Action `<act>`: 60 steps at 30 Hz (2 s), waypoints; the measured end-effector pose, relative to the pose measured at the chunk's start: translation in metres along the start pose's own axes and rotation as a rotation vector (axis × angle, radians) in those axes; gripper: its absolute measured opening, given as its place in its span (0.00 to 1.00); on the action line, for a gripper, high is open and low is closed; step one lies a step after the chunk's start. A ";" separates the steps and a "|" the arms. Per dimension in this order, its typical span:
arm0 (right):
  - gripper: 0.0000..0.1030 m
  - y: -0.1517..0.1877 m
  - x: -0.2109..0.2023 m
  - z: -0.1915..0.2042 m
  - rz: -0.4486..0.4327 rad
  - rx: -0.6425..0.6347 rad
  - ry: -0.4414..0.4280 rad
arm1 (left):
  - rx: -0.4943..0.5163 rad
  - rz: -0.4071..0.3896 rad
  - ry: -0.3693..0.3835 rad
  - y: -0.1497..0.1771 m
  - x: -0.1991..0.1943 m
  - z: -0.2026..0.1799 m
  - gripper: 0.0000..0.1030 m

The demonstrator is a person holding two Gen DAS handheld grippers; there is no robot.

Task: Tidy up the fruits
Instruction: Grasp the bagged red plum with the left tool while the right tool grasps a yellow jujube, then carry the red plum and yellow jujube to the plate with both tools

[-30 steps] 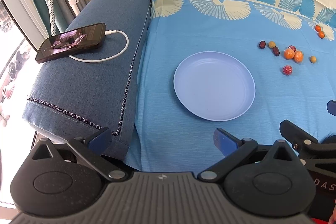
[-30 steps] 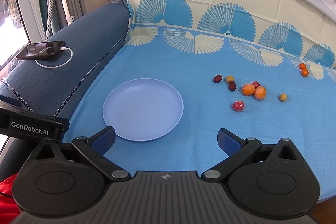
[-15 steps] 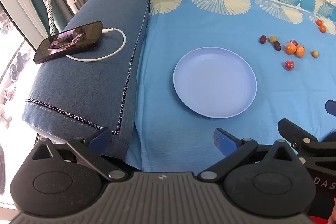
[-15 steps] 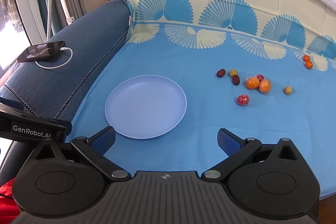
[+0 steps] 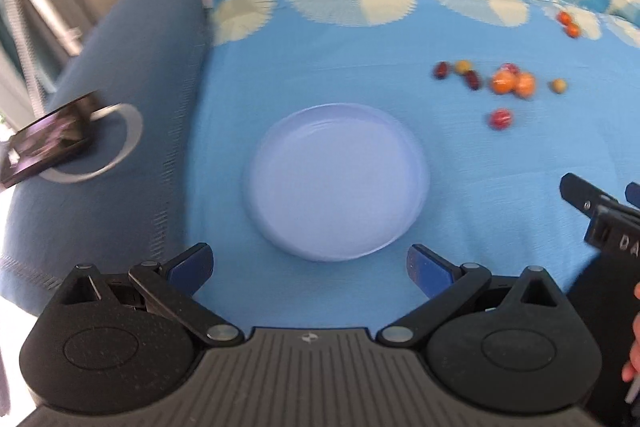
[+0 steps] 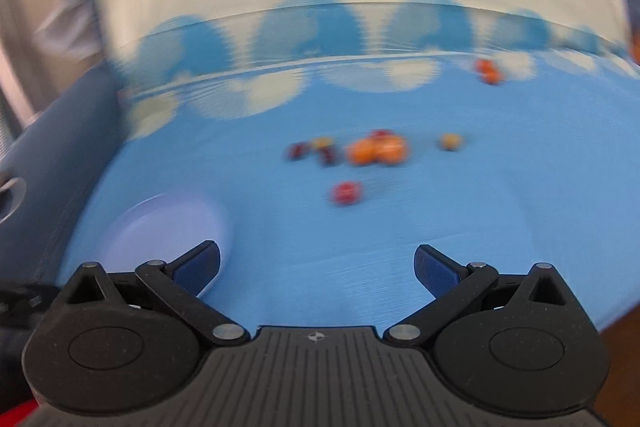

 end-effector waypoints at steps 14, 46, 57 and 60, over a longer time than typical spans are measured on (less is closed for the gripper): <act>0.99 -0.030 0.217 -0.132 0.090 0.088 0.176 | 0.176 0.030 0.163 -0.106 0.181 -0.169 1.00; 0.26 -0.037 0.050 -0.039 -0.093 -0.018 -0.122 | 0.054 -0.005 0.118 -0.062 0.033 -0.074 0.33; 0.26 0.043 -0.064 0.093 0.064 -0.194 -0.427 | -0.120 -0.011 0.054 0.043 -0.046 0.040 0.33; 0.26 0.055 -0.080 0.115 0.083 -0.248 -0.449 | -0.159 -0.017 0.053 0.065 -0.051 0.058 0.33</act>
Point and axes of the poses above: each gripper's, at about its wrist camera, not at the fingertips, and x roughly the way its jaws point, z to its left, y to its underside, the point moved 7 cm from there along x, roughly the way its jaws point, and after that the axes turned 6 degrees about y, right-handed, at the moved point
